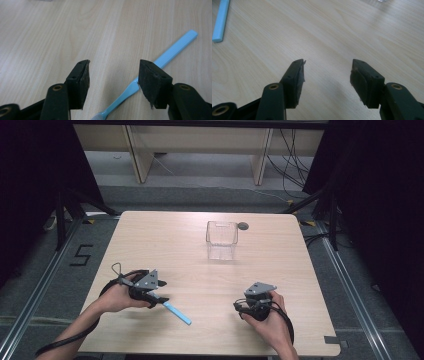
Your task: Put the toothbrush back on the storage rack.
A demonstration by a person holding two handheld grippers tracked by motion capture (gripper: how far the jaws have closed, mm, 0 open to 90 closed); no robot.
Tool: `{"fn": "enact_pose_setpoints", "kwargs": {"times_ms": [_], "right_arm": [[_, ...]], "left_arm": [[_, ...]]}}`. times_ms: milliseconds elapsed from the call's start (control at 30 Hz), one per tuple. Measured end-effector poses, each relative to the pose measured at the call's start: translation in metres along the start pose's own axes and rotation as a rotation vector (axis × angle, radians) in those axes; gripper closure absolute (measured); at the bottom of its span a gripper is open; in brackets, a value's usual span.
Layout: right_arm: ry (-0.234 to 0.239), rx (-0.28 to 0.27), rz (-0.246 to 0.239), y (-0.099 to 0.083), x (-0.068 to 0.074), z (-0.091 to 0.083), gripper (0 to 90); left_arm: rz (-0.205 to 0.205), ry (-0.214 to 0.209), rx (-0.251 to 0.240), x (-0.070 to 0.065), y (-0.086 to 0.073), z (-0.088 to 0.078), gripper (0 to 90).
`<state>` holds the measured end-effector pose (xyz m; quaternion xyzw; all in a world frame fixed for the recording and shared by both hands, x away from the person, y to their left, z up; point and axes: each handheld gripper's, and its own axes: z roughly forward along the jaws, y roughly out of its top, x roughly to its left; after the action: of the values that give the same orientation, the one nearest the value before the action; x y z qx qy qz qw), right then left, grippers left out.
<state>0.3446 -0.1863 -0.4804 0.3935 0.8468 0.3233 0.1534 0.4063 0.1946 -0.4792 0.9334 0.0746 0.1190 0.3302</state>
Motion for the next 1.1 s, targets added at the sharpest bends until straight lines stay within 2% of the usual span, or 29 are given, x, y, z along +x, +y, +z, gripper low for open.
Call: {"fn": "enact_pose_setpoints", "kwargs": {"times_ms": [33,67,100,167,200,233,300,333,367,400,433,500,633,700,733,767,800,833,867,900,967,1033,1100], "right_arm": [[0.009,0.0,0.01,0.0,0.001,-0.001,44.9],[0.009,0.0,0.01,0.0,0.001,-0.001,44.9],[0.008,-0.001,0.017,0.0,0.001,-0.001,45.0],[0.012,0.001,0.014,0.0,0.001,0.0,45.1],[0.008,-0.002,0.008,-0.001,0.001,0.0,45.1],[0.012,0.002,0.002,-0.001,0.001,0.0,45.2],[0.024,0.009,0.019,0.0,0.002,0.0,45.4],[0.024,0.009,0.019,0.0,0.002,0.0,45.4],[0.02,-0.001,-0.02,0.0,0.001,0.001,45.4],[0.02,-0.001,-0.02,0.0,0.001,0.001,45.4],[0.028,-0.006,-0.019,0.0,0.001,0.002,45.5],[0.03,-0.007,-0.019,0.0,0.001,0.002,45.4],[0.033,-0.01,-0.026,0.0,0.001,0.003,45.2],[0.036,0.003,0.013,-0.001,0.004,0.002,45.2],[0.037,0.003,0.011,-0.001,0.004,0.002,45.1],[0.039,0.003,0.008,-0.001,0.004,0.003,45.1],[0.039,0.003,0.008,-0.001,0.004,0.003,45.1],[0.041,0.003,0.01,-0.001,0.004,0.003,45.1],[0.041,0.003,0.01,-0.001,0.004,0.003,45.1],[0.043,-0.006,0.022,-0.001,0.005,0.004,45.2],[0.048,0.005,0.026,-0.001,0.006,0.003,45.1],[0.047,-0.004,-0.029,0.0,0.002,0.005,45.1],[0.049,-0.006,-0.022,0.0,0.004,0.005,45.2]], "left_arm": [[0.032,-0.025,0.036,0.0,0.004,0.001,44.3],[0.032,-0.025,0.036,0.0,0.004,0.001,44.7],[0.049,-0.035,0.04,0.0,0.006,0.003,44.7],[0.049,-0.068,0.049,0.0,0.01,0.004,47.0],[0.071,-0.075,0.06,-0.001,0.012,0.006,47.8],[0.085,-0.1,0.088,-0.002,0.015,0.008,48.9],[0.138,-0.116,0.125,-0.001,0.018,0.009,49.4],[0.138,-0.116,0.125,-0.001,0.018,0.009,50.7],[0.182,-0.161,0.159,-0.001,0.021,0.011,51.7],[0.182,-0.161,0.159,-0.001,0.021,0.011,51.9],[0.212,-0.19,0.187,-0.002,0.025,0.012,52.2],[0.236,-0.216,0.206,-0.001,0.029,0.013,53.0],[0.283,-0.254,0.255,-0.001,0.035,0.016,54.7],[0.301,-0.271,0.28,-0.002,0.036,0.018,55.0],[0.301,-0.271,0.28,-0.002,0.036,0.018,55.1],[0.339,-0.296,0.312,-0.004,0.038,0.019,55.1],[0.339,-0.296,0.312,-0.004,0.038,0.019,55.1],[0.371,-0.32,0.343,-0.005,0.04,0.021,55.2],[0.371,-0.32,0.343,-0.005,0.04,0.021,55.3],[0.397,-0.329,0.366,-0.006,0.041,0.022,55.7],[0.415,-0.341,0.376,-0.006,0.043,0.024,56.3],[0.429,-0.348,0.379,-0.006,0.044,0.025,57.5],[0.442,-0.35,0.38,-0.005,0.045,0.025,59.2]]}}
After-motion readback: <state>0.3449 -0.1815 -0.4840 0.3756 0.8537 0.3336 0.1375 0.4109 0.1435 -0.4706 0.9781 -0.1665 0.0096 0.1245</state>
